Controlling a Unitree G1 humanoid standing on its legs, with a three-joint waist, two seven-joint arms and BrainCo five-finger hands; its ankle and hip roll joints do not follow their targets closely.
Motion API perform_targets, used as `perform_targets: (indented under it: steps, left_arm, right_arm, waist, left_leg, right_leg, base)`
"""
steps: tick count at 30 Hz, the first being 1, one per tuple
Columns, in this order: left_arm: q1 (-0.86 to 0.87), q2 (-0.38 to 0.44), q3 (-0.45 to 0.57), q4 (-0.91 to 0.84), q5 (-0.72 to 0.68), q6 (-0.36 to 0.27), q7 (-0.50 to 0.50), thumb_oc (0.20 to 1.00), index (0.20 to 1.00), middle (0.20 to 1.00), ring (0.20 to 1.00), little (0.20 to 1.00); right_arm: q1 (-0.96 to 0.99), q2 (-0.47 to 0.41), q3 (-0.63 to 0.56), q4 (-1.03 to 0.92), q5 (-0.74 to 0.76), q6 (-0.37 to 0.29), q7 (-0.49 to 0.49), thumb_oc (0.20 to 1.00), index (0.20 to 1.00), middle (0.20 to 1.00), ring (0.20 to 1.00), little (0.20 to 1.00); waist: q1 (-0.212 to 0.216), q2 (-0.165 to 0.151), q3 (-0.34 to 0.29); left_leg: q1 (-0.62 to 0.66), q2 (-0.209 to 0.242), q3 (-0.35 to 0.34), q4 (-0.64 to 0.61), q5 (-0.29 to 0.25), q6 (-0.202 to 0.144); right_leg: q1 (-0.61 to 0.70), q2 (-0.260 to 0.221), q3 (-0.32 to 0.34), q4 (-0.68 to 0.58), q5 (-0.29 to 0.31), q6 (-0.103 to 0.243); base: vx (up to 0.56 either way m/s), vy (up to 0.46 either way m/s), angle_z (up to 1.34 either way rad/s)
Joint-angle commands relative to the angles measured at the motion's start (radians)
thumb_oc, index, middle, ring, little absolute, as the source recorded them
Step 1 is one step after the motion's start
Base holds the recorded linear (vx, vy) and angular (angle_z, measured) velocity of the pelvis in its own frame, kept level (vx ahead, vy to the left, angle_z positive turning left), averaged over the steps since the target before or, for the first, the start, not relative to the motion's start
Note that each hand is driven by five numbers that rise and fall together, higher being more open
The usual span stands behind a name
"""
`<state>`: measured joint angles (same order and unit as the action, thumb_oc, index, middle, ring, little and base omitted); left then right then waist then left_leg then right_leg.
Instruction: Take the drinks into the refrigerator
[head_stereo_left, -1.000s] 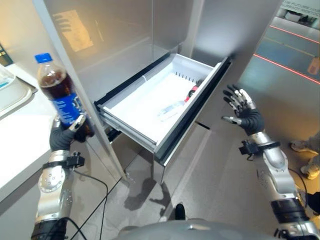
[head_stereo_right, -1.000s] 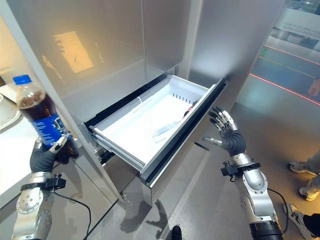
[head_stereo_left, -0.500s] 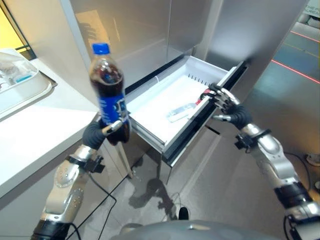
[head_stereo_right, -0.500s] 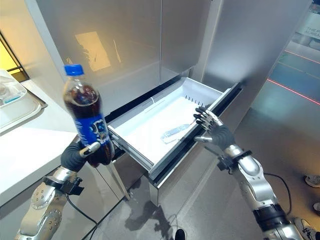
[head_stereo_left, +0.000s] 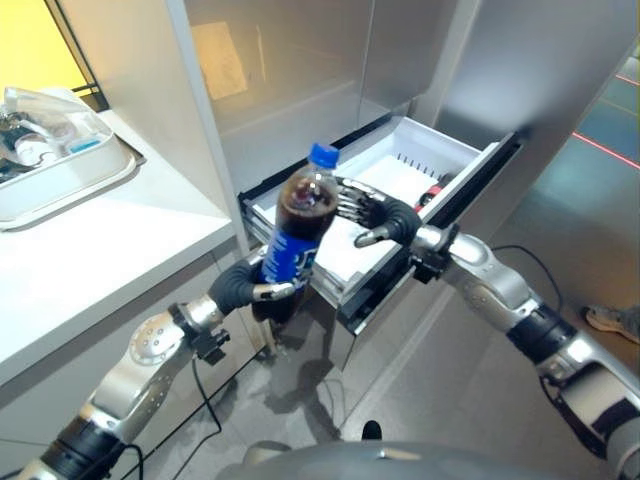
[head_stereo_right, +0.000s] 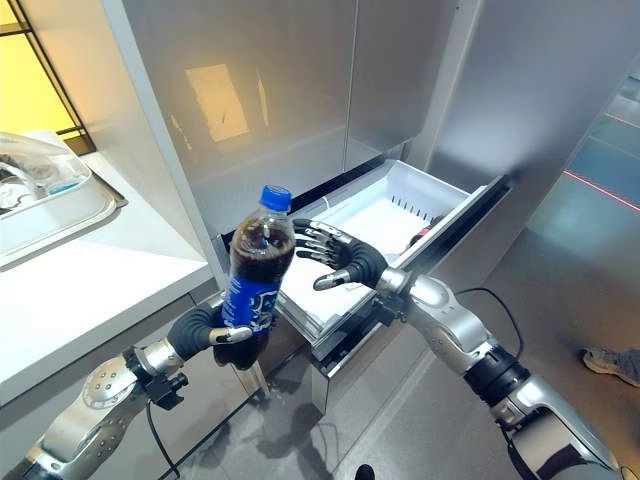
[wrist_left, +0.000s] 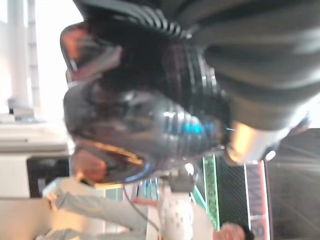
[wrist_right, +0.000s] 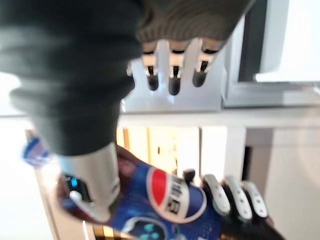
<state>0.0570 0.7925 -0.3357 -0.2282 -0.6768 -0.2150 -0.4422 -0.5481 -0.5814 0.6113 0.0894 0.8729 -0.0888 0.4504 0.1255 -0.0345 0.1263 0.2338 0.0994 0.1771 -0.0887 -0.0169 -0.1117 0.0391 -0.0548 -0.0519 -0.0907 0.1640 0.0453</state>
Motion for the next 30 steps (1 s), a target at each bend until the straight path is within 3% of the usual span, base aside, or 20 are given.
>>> perform_targets:
  steps: [1, 15, 28, 29, 30]
  left_arm:
    - [-0.143, -0.005, -0.014, -0.088, -0.003, -0.088, -0.002, 0.2, 0.2, 0.2, 0.2, 0.2]
    - [-0.16, -0.038, -0.021, -0.057, 0.057, -0.097, 0.023, 0.2, 0.2, 0.2, 0.2, 0.2]
    - [-0.167, -0.057, -0.017, -0.036, 0.071, -0.102, 0.03, 0.2, 0.2, 0.2, 0.2, 0.2]
    - [-0.167, -0.061, -0.018, -0.032, 0.074, -0.102, 0.031, 0.2, 0.2, 0.2, 0.2, 0.2]
    - [-0.166, -0.064, -0.017, -0.032, 0.074, -0.101, 0.031, 0.2, 0.2, 0.2, 0.2, 0.2]
  right_arm:
    - [-0.117, 0.014, 0.03, -0.01, 0.068, -0.021, 0.012, 1.0, 1.0, 1.0, 1.0, 1.0]
    - [-0.136, 0.115, 0.122, -0.088, 0.139, 0.044, 0.065, 1.0, 1.0, 1.0, 1.0, 1.0]
    - [-0.161, 0.155, 0.177, -0.223, 0.247, 0.079, 0.11, 1.0, 1.0, 1.0, 1.0, 1.0]
    - [-0.162, 0.164, 0.175, -0.227, 0.253, 0.076, 0.11, 0.686, 0.686, 0.686, 0.686, 0.686]
    - [-0.164, 0.169, 0.176, -0.233, 0.255, 0.074, 0.109, 0.282, 0.282, 0.282, 0.282, 0.282]
  waist:
    - [0.009, 0.007, -0.016]
    - [0.017, 0.007, -0.003]
    - [0.023, 0.005, 0.002]
    - [0.024, 0.005, 0.003]
    - [0.024, 0.007, 0.003]
  left_leg:
    - [-0.021, -0.078, -0.05, 0.002, -0.052, 0.098]
    - [-0.041, -0.081, -0.062, 0.001, -0.045, 0.098]
    - [-0.04, -0.079, -0.065, 0.001, -0.044, 0.099]
    - [-0.04, -0.078, -0.064, 0.001, -0.044, 0.099]
    - [-0.041, -0.078, -0.064, 0.001, -0.044, 0.099]
  right_leg:
    - [0.035, -0.033, -0.018, 0.138, -0.146, 0.062]
    - [0.033, -0.04, -0.029, 0.126, -0.133, 0.064]
    - [0.029, -0.038, -0.031, 0.132, -0.138, 0.061]
    - [0.028, -0.038, -0.031, 0.134, -0.139, 0.06]
    - [0.027, -0.038, -0.032, 0.135, -0.14, 0.06]
  base:
    - [0.0, 0.0, 0.0]
    - [0.0, 0.0, 0.0]
    - [0.0, 0.0, 0.0]
    - [0.0, 0.0, 0.0]
    - [0.0, 0.0, 0.0]
